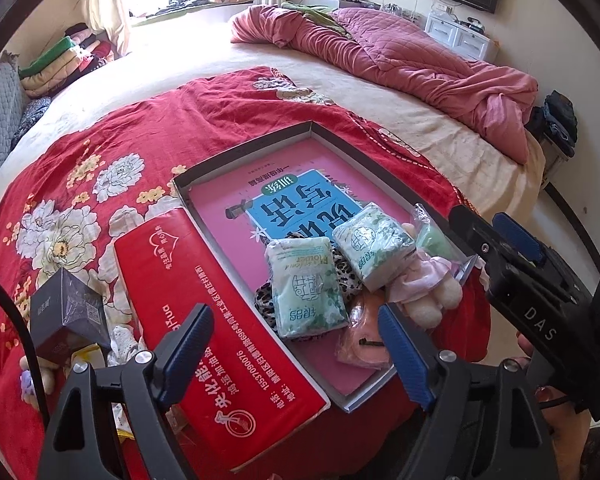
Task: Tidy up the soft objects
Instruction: 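Move both open tools back over the pile of items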
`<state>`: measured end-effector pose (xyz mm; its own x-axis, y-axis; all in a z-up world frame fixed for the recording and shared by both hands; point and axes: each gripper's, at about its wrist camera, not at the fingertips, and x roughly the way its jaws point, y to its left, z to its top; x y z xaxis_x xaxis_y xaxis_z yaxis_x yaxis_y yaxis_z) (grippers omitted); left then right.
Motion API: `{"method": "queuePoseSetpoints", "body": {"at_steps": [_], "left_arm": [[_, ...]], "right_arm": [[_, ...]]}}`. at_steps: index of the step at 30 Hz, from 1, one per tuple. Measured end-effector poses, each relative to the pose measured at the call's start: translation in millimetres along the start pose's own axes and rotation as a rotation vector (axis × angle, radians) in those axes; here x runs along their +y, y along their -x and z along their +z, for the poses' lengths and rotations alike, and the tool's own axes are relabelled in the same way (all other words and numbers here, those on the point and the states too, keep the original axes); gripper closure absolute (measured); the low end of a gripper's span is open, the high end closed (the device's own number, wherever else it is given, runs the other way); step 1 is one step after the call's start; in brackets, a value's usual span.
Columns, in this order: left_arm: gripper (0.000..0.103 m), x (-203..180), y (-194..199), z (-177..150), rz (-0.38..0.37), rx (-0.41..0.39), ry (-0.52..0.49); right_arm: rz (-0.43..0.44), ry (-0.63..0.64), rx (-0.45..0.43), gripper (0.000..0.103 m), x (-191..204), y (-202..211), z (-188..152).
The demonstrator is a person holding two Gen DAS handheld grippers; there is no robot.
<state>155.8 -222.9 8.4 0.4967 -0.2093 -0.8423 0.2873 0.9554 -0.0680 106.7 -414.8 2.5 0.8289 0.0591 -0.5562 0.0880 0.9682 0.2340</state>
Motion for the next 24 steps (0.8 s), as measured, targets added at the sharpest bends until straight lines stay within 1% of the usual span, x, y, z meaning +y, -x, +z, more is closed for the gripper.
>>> {"method": "queuePoseSetpoints", "body": {"at_steps": [6, 15, 21, 24], "left_arm": [[0.019, 7, 11, -6, 0.001, -0.015, 0.019], [0.019, 20, 33, -18, -0.012, -0.038, 0.045], [0.019, 41, 53, -23, -0.003, -0.062, 0.088], [0.019, 52, 62, -26, 0.005, -0.079, 0.116]], "right_arm": [[-0.026, 0.017, -0.011, 0.025, 4, 11, 0], [-0.021, 0.091, -0.029, 0.025, 27, 31, 6], [0.011, 0.106, -0.042, 0.025, 39, 47, 14], [0.042, 0.100, -0.055, 0.025, 46, 58, 19]]}}
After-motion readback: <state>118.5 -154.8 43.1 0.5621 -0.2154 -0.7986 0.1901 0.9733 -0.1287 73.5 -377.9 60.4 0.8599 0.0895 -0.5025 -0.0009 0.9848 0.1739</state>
